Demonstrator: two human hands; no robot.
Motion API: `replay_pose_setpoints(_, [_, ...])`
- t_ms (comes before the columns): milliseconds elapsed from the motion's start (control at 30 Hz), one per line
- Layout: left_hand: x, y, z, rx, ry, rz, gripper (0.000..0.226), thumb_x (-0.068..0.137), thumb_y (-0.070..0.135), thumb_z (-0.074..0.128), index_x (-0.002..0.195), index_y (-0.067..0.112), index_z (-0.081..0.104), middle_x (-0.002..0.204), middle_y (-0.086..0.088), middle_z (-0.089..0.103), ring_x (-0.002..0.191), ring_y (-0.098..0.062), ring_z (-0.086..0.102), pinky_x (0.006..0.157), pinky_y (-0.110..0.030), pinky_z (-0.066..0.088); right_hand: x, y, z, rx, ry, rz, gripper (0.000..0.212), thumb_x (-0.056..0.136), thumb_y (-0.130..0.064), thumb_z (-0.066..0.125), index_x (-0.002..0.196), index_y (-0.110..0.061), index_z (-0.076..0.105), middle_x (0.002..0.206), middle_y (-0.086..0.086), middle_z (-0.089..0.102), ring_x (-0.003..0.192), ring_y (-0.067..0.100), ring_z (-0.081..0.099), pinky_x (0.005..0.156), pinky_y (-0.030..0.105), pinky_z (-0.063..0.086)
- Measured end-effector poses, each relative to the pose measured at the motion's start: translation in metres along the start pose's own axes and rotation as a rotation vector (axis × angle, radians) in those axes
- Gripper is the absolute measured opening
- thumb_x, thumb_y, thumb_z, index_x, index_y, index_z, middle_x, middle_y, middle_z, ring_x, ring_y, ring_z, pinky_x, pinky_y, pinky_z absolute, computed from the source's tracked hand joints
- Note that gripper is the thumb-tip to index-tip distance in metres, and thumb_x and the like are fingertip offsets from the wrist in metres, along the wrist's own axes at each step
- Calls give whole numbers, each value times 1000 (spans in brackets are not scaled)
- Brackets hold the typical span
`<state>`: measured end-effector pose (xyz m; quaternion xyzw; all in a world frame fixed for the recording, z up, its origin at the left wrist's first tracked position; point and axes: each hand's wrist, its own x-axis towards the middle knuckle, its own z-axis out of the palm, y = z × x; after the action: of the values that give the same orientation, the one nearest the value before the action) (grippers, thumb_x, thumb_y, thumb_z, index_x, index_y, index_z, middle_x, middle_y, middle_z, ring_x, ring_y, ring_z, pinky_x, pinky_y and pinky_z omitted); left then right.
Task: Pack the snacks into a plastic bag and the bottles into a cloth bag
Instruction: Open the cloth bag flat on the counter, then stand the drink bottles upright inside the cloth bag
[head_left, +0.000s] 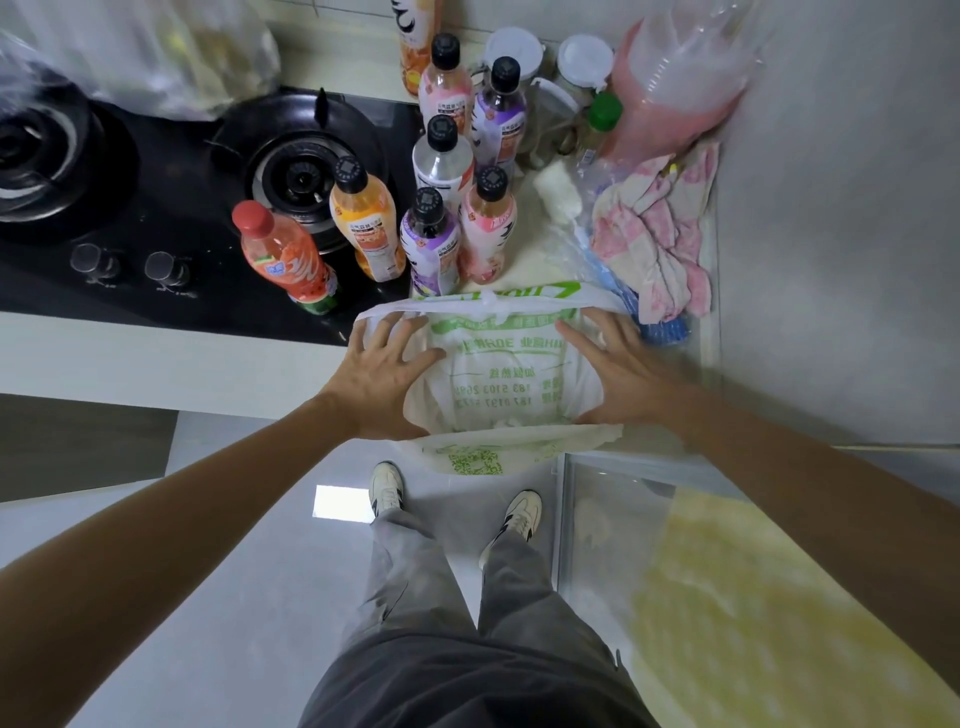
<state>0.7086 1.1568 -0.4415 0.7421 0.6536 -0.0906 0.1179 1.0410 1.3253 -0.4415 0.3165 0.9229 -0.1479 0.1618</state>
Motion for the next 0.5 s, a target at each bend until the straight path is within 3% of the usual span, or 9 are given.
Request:
replay_pose_setpoints(133, [11, 3, -3, 37, -33, -3, 120, 51, 95, 40, 154, 35, 26, 161, -15, 17, 149, -40, 15, 117, -66, 14, -2, 1, 2, -84, 18, 57, 137, 54, -90, 65, 165, -28, 12, 161, 16, 22, 140, 45, 32, 111, 62, 37])
replay_pose_setpoints(233, [15, 5, -6, 75, -48, -16, 114, 60, 94, 43, 155, 33, 28, 161, -15, 20, 149, -37, 16, 118, -65, 15, -5, 0, 1, -102, 26, 99, 134, 54, -96, 52, 164, -28, 17, 159, 16, 26, 138, 44, 36, 109, 61, 39])
replay_pose_setpoints(367, [5, 3, -13, 20, 80, 34, 84, 81, 78, 53, 147, 25, 45, 153, -13, 38, 145, -35, 30, 114, -64, 24, -10, -7, -7, -74, 78, 117, 124, 63, -83, 70, 162, -26, 23, 153, 13, 33, 139, 40, 35, 114, 58, 36])
replay_pose_setpoints(500, [-8, 4, -33, -49, 255, 45, 57, 97, 58, 47, 137, 18, 53, 140, -8, 50, 128, -31, 48, 98, -49, 43, -12, -33, -29, 11, 185, 89, 89, 84, -70, 57, 157, -23, 36, 147, 7, 44, 135, 34, 43, 112, 53, 40])
